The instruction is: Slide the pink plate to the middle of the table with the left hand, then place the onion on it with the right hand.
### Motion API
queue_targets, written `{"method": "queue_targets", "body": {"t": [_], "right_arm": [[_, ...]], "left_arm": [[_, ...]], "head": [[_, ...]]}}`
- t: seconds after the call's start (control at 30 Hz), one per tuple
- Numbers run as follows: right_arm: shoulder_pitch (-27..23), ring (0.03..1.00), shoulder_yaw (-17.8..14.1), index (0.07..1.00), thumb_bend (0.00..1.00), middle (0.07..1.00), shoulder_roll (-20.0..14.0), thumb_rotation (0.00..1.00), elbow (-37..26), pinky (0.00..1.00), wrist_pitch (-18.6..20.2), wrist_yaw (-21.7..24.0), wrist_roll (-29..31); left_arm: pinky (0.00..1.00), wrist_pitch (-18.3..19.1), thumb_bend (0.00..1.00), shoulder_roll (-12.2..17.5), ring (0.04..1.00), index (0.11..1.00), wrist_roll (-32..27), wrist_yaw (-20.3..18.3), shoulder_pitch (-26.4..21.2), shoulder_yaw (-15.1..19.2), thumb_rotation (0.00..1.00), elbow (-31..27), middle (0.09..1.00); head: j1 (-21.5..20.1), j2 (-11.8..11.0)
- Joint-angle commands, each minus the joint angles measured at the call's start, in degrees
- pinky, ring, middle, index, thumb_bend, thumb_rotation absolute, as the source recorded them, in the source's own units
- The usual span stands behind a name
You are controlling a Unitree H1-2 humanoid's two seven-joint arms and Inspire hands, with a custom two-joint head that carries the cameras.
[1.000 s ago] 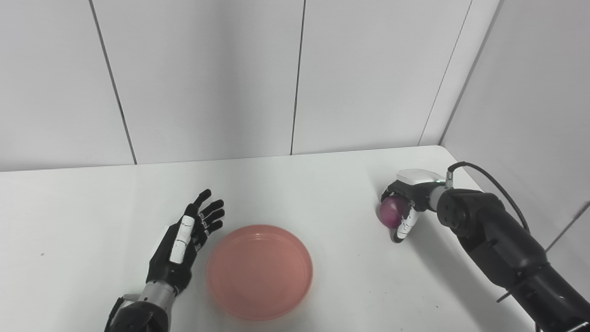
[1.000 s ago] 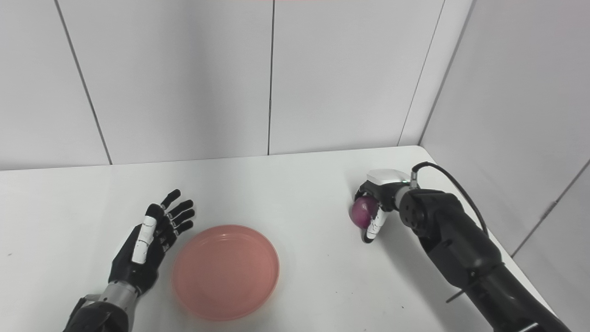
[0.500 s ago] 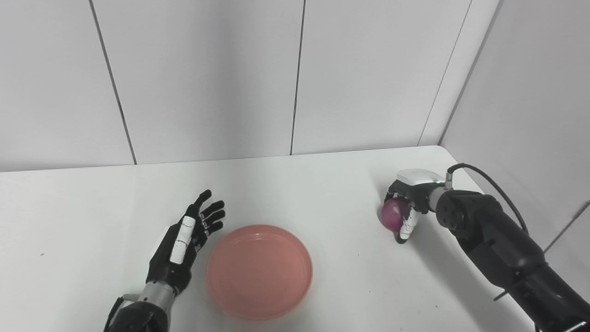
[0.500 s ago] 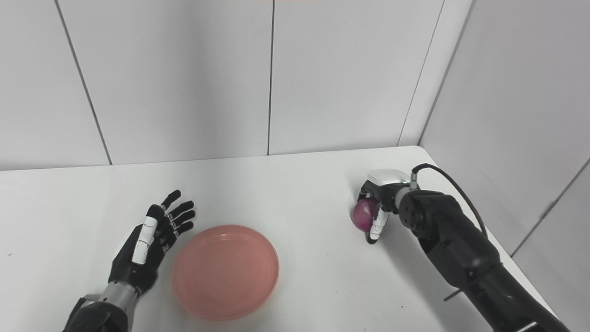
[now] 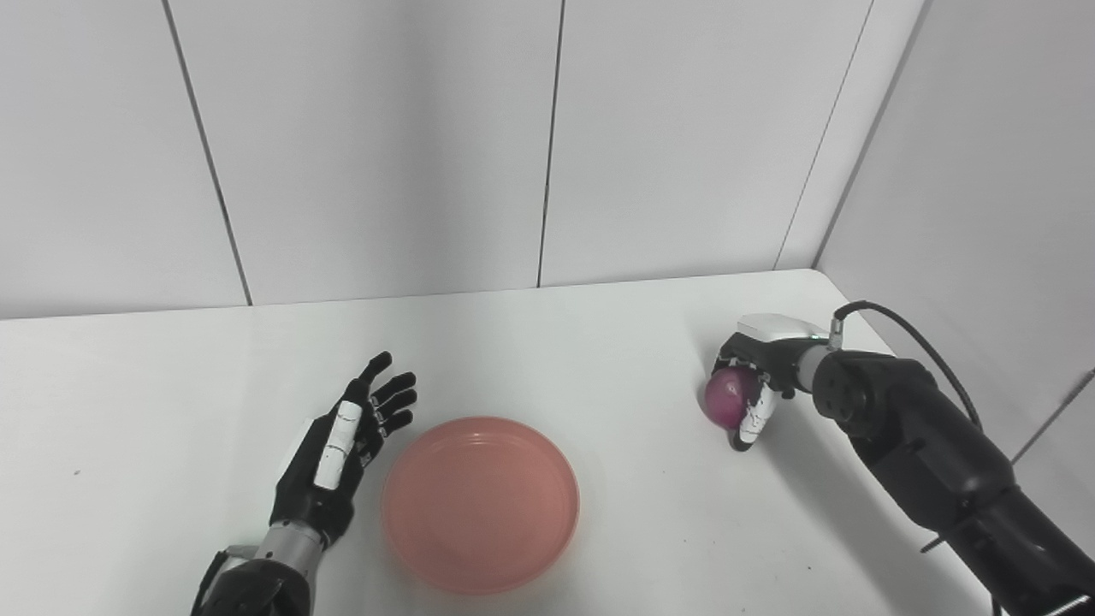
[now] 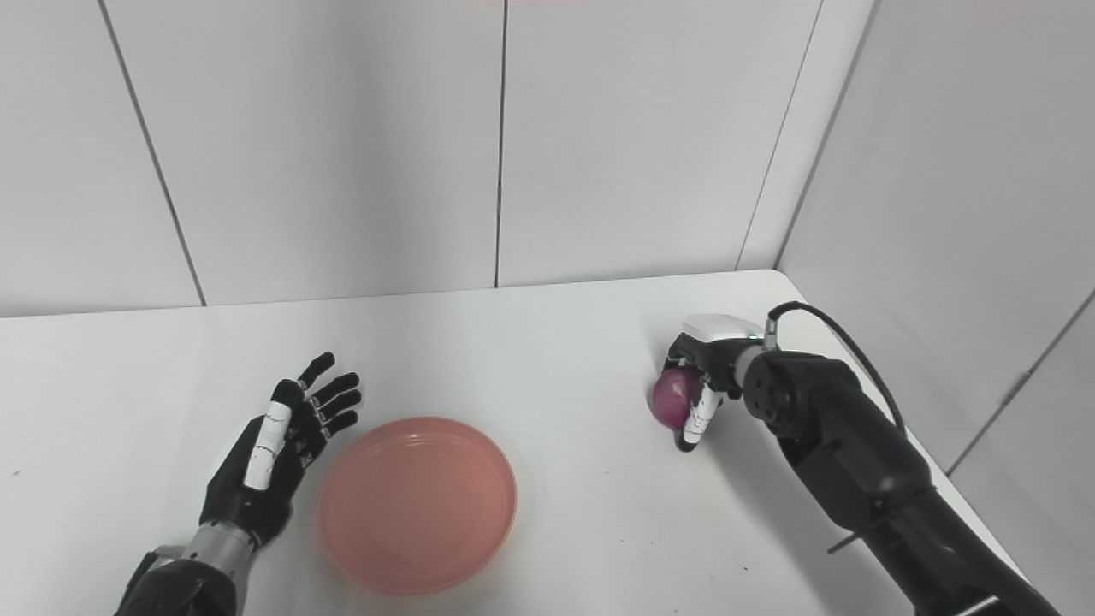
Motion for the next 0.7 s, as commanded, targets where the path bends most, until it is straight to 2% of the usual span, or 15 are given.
{"method": "queue_targets", "body": {"t": [0.0, 0.13, 0.2, 0.27, 0.43, 0.67], "right_arm": [[-1.7, 0.357, -1.5, 0.637, 0.56, 0.486, -0.5, 0.00, -3.0, 0.26, 1.0, 1.0, 1.8], [-2.8, 0.365, -1.7, 0.627, 0.56, 0.486, -1.0, 0.00, -5.3, 0.27, 1.2, 2.2, 3.2], [-3.4, 0.353, -2.1, 0.527, 0.54, 0.484, -1.3, 0.00, -6.5, 0.26, 0.6, 2.5, 4.4], [-4.2, 0.329, -2.3, 0.537, 0.52, 0.453, -1.4, 0.01, -7.7, 0.24, 0.9, 3.1, 5.1], [-6.3, 0.335, -2.0, 0.528, 0.52, 0.461, -1.7, 0.01, -11.5, 0.24, 2.6, 5.1, 5.2], [-9.1, 0.340, -0.7, 0.533, 0.52, 0.461, -1.0, 0.01, -14.6, 0.24, 2.0, 6.9, 4.5]], "left_arm": [[0.87, 2.3, 0.77, 0.1, 0.872, 0.910, 0.4, 0.4, 0.4, -0.3, 0.87, 1.4, 0.858], [0.87, 2.2, 0.77, 0.1, 0.868, 0.908, 0.6, 0.4, 0.3, -0.5, 0.88, 1.7, 0.857], [0.86, 2.1, 0.77, 0.0, 0.865, 0.906, 0.6, 0.5, 0.3, -0.5, 0.88, 1.8, 0.855], [0.86, 2.0, 0.77, -0.1, 0.866, 0.902, 0.5, 0.5, 0.3, -0.6, 0.88, 2.0, 0.853], [0.86, 1.8, 0.78, -0.5, 0.866, 0.897, 0.8, 0.8, 0.3, -0.8, 0.87, 2.3, 0.853], [0.86, 1.3, 0.78, -0.9, 0.869, 0.895, 1.1, 1.0, 0.2, -1.1, 0.88, 3.1, 0.857]], "head": [[0.1, 0.0], [0.3, -0.1], [0.3, -0.1], [0.3, -0.1], [0.7, -0.2], [1.9, -0.4]]}}
